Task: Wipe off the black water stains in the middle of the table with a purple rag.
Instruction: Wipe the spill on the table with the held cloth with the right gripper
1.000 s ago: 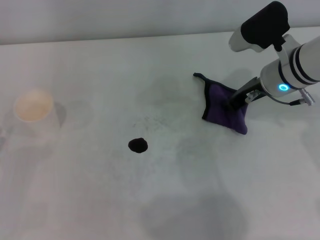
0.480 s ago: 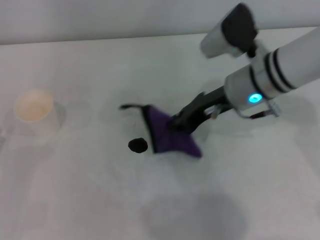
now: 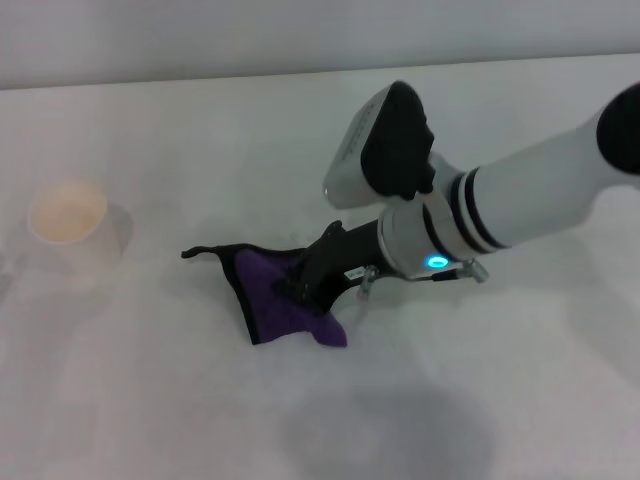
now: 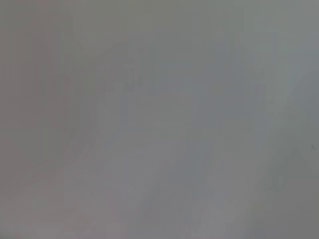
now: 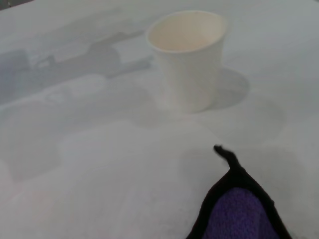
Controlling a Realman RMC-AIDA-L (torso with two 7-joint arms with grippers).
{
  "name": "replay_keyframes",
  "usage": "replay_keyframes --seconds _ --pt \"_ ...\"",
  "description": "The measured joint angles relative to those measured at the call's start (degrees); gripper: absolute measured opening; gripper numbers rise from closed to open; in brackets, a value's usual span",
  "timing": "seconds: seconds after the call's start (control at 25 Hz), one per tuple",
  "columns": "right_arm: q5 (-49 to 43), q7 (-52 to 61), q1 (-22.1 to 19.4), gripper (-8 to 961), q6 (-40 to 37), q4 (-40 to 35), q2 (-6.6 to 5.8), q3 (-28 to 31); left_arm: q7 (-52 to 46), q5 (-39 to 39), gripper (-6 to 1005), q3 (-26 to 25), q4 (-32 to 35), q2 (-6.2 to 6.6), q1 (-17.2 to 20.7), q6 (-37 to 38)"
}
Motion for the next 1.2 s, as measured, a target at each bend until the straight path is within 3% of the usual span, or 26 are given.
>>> replay_keyframes --seconds 0.32,0.72,0.92,1.2 --pt "4.8 -2.5 -1.0 92 -9.5 -2.2 0.19 -6.3 -0.6 0.0 888 0.0 0.0 -0.11 0.0 0.1" --pt "5.3 -3.4 -3.1 92 -19.0 -3.0 -0.24 -5.5 -0.7 0.1 887 0.0 0.1 -0.01 0.0 -0.3" --pt "5.7 -3.4 -2.6 92 -18.4 -3.6 0.13 -5.8 -0.7 0.1 888 0.0 0.1 0.00 -0.3 -0.3" --pt "11.7 -4.2 -0.3 91 -13.1 -3.7 0.28 -10.4 -0.8 0.1 888 0.0 0.0 0.00 -0.5 -0.4"
